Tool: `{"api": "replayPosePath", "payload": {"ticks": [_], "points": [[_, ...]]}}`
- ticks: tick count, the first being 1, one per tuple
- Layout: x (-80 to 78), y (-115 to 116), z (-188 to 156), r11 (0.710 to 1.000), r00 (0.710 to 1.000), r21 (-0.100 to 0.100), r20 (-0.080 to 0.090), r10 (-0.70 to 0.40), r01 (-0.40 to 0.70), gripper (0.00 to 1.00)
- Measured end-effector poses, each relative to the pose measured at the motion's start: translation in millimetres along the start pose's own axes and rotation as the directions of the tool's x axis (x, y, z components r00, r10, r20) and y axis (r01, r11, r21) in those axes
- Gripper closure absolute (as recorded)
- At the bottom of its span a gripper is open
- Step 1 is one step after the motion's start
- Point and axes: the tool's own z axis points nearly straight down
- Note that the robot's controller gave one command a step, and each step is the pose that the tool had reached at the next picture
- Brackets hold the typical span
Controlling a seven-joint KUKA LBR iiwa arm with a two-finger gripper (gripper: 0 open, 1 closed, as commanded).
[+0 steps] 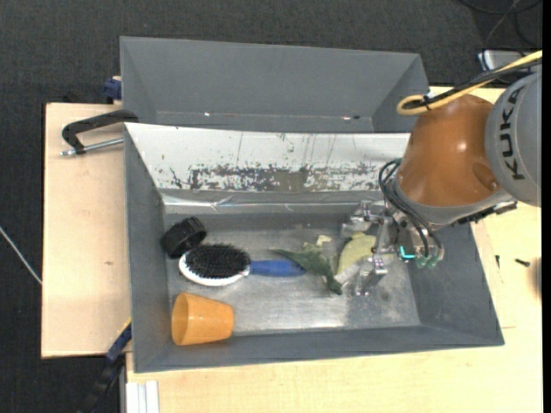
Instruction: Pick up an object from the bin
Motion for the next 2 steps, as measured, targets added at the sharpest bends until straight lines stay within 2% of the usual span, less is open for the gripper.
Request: {"api": "replayPosePath", "payload": {"ticks": [1, 2], "points": [[-41.4, -15.8, 74.0, 0.999, 0.999, 0.0, 0.011, 0.053, -0.053, 0.0], [-42.5, -15.7, 69.0, 0.999, 0.998, 0.0, 0.018, 0.053, -0.053, 1.0]]}}
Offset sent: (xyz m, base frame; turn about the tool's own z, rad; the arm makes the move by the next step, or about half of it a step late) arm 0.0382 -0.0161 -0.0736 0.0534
